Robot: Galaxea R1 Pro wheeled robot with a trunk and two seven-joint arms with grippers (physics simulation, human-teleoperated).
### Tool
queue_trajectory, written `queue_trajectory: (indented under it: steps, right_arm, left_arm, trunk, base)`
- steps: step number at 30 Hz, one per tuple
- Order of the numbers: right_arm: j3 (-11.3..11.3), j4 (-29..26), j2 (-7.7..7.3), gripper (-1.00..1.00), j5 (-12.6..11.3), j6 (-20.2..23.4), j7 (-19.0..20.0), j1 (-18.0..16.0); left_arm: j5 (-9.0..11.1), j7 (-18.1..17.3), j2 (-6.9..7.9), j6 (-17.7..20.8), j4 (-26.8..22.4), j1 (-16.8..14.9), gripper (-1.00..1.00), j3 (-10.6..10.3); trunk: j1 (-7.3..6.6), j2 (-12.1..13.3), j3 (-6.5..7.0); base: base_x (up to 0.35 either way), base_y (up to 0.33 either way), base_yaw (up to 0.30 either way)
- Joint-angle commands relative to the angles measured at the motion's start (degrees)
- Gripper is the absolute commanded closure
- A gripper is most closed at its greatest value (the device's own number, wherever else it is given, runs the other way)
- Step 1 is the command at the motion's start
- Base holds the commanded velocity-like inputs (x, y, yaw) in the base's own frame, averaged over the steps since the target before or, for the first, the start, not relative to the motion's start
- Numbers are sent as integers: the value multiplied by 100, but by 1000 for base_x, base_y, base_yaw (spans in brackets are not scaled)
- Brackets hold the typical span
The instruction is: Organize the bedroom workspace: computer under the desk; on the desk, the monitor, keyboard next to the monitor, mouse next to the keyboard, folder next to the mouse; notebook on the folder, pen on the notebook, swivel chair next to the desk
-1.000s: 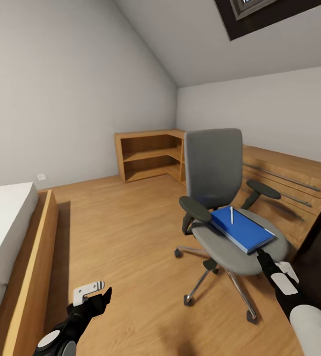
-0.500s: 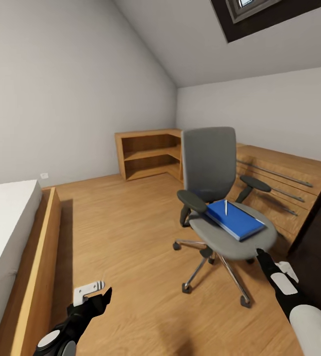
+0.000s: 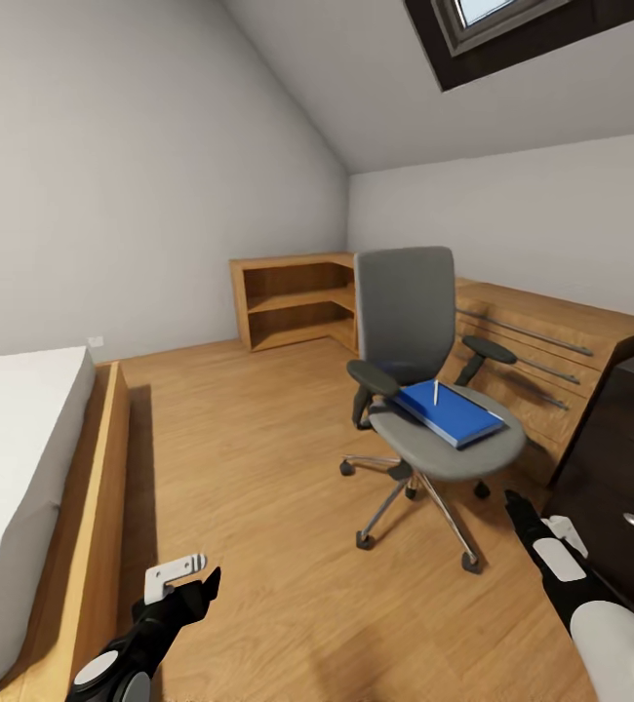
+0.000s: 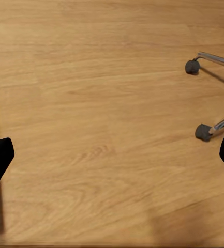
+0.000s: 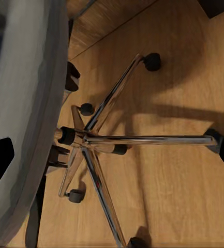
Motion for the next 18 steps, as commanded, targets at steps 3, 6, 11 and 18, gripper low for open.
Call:
queue_trajectory:
  steps: [3, 6, 11, 18]
  right_arm:
    - [8, -1, 4, -100, -60, -10, 2, -2]
    - [15, 2, 12, -100, -58, -11, 3, -2]
    - [17, 5, 15, -100, -52, -11, 3, -2]
    - [17, 5, 15, -100, -52, -11, 3, -2]
  left_arm:
    - [61, 39, -3, 23, -9, 0, -100, 2]
    - [61, 37, -3, 23, -9, 0, -100, 2]
    - [61, 39, -3, 17, -9, 0, -100, 2]
    - [61, 39, -3, 14, -9, 0, -100, 2]
  trunk:
    - [-2, -2, -4]
    - [-2, -2, -4]
    - [-2, -2, -4]
    - [-2, -2, -4]
  base:
    - [-40, 0, 43]
    - [-15, 0, 162]
    - [-2, 0, 254]
    - [0, 0, 243]
